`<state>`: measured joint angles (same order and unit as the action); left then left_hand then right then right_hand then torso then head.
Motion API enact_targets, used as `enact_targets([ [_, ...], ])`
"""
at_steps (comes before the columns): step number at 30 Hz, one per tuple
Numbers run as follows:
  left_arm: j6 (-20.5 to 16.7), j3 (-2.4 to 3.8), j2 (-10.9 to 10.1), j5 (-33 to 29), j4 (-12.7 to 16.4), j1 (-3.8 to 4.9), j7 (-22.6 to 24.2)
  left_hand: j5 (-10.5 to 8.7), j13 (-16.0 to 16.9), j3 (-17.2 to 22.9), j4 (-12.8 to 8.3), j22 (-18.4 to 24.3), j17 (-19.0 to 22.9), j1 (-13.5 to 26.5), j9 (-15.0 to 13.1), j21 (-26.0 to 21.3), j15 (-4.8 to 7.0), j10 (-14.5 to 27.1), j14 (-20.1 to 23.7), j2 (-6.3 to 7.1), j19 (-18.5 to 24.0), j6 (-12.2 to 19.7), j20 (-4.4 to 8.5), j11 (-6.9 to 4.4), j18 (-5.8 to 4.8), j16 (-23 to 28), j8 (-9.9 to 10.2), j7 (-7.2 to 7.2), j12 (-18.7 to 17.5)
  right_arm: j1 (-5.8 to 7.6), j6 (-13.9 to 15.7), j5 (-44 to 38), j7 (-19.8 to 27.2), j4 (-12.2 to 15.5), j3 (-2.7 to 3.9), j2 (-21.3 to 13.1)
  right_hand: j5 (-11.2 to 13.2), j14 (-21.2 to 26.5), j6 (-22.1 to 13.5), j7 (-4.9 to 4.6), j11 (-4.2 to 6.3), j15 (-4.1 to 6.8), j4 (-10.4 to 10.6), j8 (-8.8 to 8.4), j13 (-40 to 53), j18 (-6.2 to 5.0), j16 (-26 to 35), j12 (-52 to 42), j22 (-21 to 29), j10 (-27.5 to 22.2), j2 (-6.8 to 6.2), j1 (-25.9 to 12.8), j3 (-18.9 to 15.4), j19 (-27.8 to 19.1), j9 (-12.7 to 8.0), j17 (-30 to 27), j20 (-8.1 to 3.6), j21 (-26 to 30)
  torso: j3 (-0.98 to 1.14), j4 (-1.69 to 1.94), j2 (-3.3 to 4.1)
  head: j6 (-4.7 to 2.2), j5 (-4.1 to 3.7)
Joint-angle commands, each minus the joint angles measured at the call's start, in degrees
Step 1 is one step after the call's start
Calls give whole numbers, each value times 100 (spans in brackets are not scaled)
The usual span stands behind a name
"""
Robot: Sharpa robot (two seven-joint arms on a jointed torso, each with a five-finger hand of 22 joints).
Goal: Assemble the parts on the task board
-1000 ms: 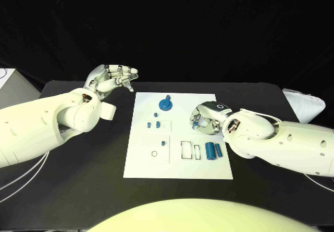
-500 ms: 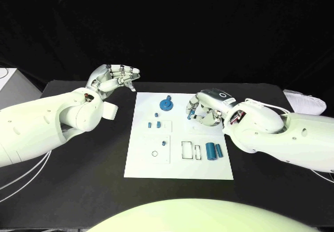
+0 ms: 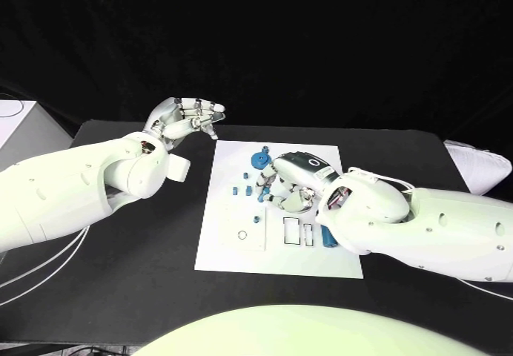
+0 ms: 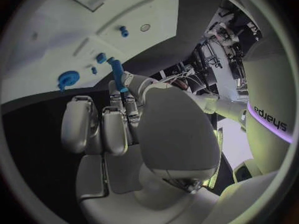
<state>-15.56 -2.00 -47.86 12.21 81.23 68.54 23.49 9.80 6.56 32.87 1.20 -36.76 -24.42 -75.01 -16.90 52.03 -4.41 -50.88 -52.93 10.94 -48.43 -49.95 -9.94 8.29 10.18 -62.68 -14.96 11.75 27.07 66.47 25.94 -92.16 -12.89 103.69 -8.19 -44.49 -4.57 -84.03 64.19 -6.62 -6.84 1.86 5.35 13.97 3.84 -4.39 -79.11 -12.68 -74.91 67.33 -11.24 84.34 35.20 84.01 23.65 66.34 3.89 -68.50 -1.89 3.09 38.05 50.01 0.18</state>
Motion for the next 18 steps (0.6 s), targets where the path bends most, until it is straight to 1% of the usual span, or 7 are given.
enact_targets([
  [1,108,4,21,-21,4,0,41,5,-5,-8,11,5,9,-29,10,-20,-2,26,24,-30,-39,37,0,5,34,26,-27,-11,-23,-97,8,10,235,-30,-1,129,-31,-148,-20,-15,435,19,-40,15,159,44,4,-20,-537,493,25,-36,63,109,9,-5,-31,-8,-10,13,8,-1,65],
  [4,111,4,30,-22,0,-1,37,5,-5,-8,11,5,9,-29,10,-20,-2,26,24,-30,-39,37,0,5,34,26,-27,-11,-23,-177,-4,-16,270,-88,-14,261,-39,-147,-24,-16,434,18,-49,15,160,43,5,-14,-536,493,26,-41,71,107,11,-7,-31,-3,-9,9,9,-1,110],
  [5,112,4,33,-23,0,-1,36,5,-5,-8,11,5,9,-29,10,-20,-2,26,24,-30,-39,37,0,5,34,26,-27,-11,-23,-205,-11,-24,282,-115,-22,308,-49,-147,-28,-17,433,18,-59,16,163,43,5,-8,-537,495,25,-46,80,107,15,-7,-30,-3,-10,2,6,-1,123],
  [7,117,4,38,-24,0,-1,33,5,-5,-8,11,5,9,-29,10,-20,-2,26,24,-30,-39,37,0,5,34,26,-27,-11,-23,-266,-22,-42,300,-164,-37,387,-53,-146,-29,-18,432,17,-63,17,164,41,8,-6,-532,496,26,-50,83,104,16,-14,-30,9,-11,1,6,-1,130],
  [11,120,4,39,-26,-3,-1,29,10,-7,-8,18,10,10,-35,11,-28,-3,32,26,-43,-44,46,-1,7,35,26,-29,-9,-17,-392,-31,-104,299,-250,-53,499,-59,-146,-33,-20,431,16,-67,16,165,41,10,-1,-532,497,28,-57,89,104,18,-16,-30,11,-1,4,11,-1,160],
  [15,119,3,38,-27,-7,-1,26,9,-8,-10,19,11,10,-34,12,-29,-3,34,26,-42,-45,48,-1,8,35,27,-28,-8,-16,-477,-81,-147,289,-334,-61,594,-62,-143,-36,-21,429,16,-71,17,167,40,15,2,-530,497,28,-61,93,102,19,-28,-30,17,12,1,12,-1,181],
  [18,123,3,42,-27,-8,-1,25,9,-8,-10,19,11,10,-34,12,-29,-3,34,26,-42,-45,48,-1,8,35,27,-28,-8,-16,-507,-141,-197,280,-393,-73,652,-66,-144,-38,-22,429,15,-74,17,167,38,14,4,-528,497,29,-64,96,100,21,-26,-29,24,4,0,10,-1,184],
])
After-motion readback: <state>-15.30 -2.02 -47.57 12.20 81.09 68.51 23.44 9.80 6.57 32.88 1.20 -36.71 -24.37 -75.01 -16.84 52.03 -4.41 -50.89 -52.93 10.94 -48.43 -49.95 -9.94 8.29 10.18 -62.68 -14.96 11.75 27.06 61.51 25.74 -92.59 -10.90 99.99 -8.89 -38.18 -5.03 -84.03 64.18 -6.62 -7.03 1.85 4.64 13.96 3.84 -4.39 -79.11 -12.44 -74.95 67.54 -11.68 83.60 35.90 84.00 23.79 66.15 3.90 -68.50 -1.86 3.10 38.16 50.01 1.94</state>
